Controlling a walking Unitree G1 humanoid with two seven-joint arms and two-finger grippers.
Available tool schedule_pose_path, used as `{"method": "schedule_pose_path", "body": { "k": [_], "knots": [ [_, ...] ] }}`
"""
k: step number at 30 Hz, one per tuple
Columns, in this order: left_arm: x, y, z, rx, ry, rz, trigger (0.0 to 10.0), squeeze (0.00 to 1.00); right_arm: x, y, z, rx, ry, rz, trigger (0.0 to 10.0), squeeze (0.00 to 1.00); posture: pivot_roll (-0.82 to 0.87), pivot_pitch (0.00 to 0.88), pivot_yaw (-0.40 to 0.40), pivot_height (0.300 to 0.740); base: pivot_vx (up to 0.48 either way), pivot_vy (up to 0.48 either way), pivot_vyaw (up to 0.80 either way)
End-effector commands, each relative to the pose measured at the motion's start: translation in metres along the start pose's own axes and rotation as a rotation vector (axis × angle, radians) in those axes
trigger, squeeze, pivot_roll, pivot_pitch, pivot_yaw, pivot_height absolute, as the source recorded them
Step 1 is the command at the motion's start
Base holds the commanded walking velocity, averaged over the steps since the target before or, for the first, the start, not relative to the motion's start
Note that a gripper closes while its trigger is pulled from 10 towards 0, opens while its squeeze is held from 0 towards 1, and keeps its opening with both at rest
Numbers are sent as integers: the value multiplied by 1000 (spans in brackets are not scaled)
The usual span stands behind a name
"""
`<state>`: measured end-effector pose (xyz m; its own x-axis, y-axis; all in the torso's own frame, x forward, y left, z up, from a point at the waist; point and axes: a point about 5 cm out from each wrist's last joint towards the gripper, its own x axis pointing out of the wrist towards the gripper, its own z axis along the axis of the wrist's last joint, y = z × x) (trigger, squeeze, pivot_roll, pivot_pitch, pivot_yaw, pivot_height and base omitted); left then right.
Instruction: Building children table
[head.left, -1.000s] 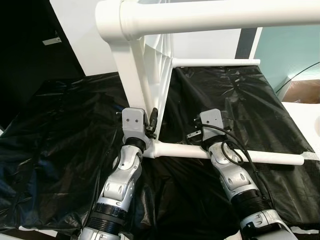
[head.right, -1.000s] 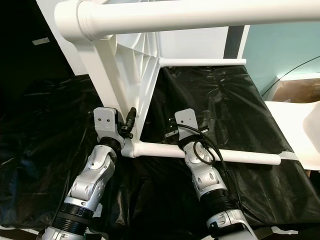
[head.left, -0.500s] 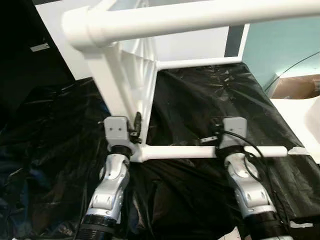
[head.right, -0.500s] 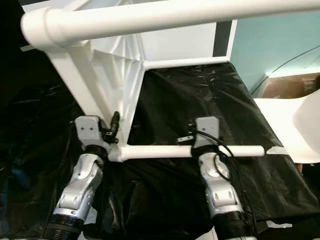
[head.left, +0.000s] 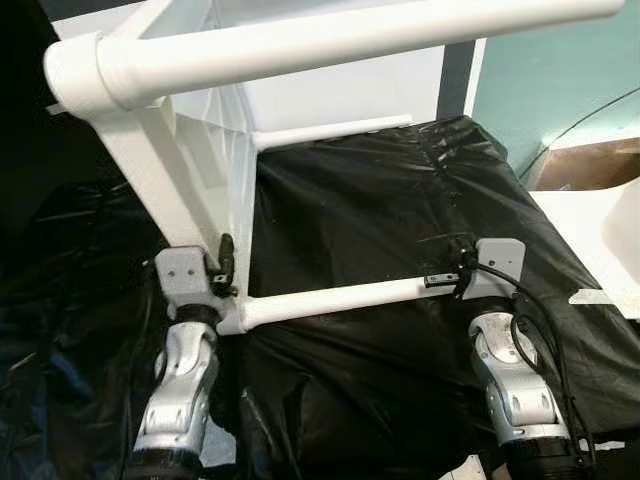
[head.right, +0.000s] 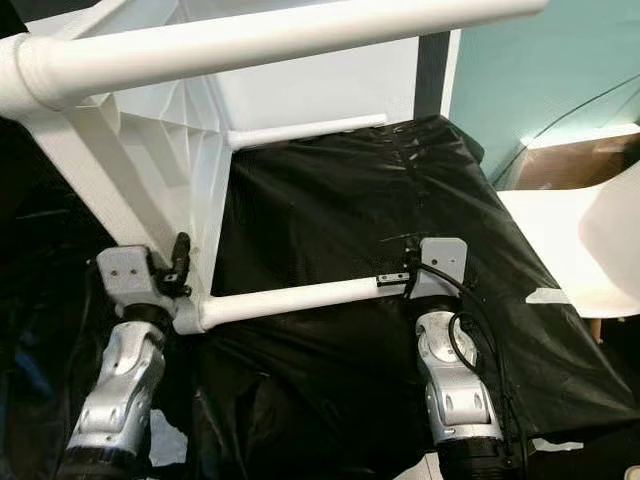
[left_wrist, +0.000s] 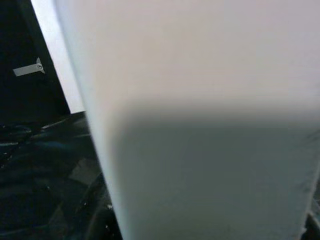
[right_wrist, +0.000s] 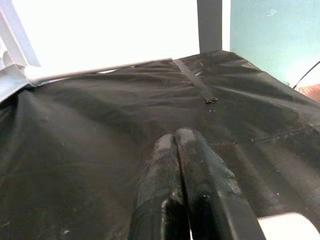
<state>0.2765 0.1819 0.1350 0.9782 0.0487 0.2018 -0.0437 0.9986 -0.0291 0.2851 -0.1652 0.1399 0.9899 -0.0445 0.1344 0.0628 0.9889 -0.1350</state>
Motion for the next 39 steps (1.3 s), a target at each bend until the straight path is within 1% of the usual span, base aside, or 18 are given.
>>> {"method": "schedule_pose_path", "body": {
  "k": [1,2,3,4,5,8,10,26,28,29,30,31,34,35,36,37,38,39],
  "knots": [
    [-18,23,-3,17,21,37,6902,0,-1,-1,-2,6,16,3,10000,0,-31,0,139,740,0,0,0],
    [-18,23,-3,17,21,37,6902,0,-1,-1,-2,6,16,3,10000,0,-31,0,139,740,0,0,0],
    [-23,23,-2,1,16,13,9569,0,-1,-2,-1,5,16,3,10000,0,-22,0,135,740,0,0,0],
    [-23,23,-2,1,16,13,9569,0,-1,-2,-1,5,16,3,10000,0,-22,0,135,740,0,0,0],
    [-31,20,-1,-15,16,-36,10000,0,0,-2,-1,3,16,4,10000,0,-13,0,131,740,0,0,0],
    [-51,7,2,-73,16,-170,10000,0,1,-2,0,-3,16,10,10000,0,1,0,123,740,0,0,0],
    [-59,4,4,-84,17,-205,10000,0,2,-1,0,-5,15,16,10000,0,1,0,123,740,0,0,0],
    [-77,19,2,-70,54,-188,10000,0,4,5,2,-4,15,38,10000,0,12,0,117,740,0,0,0],
    [-77,17,0,-75,58,-187,10000,0,4,5,2,-4,16,37,10000,0,12,0,117,740,0,0,0],
    [-77,14,0,-84,56,-192,10000,922,4,5,1,-5,17,38,10000,0,11,0,117,740,0,0,0],
    [-77,14,0,-84,56,-192,10000,922,4,5,1,-5,17,38,10000,0,11,0,117,740,0,0,0],
    [-76,12,0,-90,54,-196,10000,1000,4,6,1,-5,17,39,10000,0,11,0,117,740,0,0,0],
    [-74,5,3,-107,34,-197,10000,1000,2,7,4,-36,-3,52,10000,0,11,0,117,740,0,0,0],
    [-73,2,5,-117,19,-191,10000,749,1,9,7,-73,-24,61,10000,0,6,0,121,740,0,0,0],
    [-73,2,5,-117,19,-191,10000,749,1,9,7,-73,-24,61,10000,0,6,0,121,740,0,0,0],
    [-72,-1,9,-128,-8,-193,10000,0,0,10,10,-131,-52,66,10000,0,6,0,121,740,0,0,0],
    [-72,-1,9,-128,-8,-193,10000,0,0,10,10,-131,-52,66,10000,0,6,0,121,740,0,0,0],
    [-72,-3,13,-133,-30,-195,10000,0,-2,10,12,-176,-72,65,10000,0,6,0,121,740,0,0,0]
  ]
}}
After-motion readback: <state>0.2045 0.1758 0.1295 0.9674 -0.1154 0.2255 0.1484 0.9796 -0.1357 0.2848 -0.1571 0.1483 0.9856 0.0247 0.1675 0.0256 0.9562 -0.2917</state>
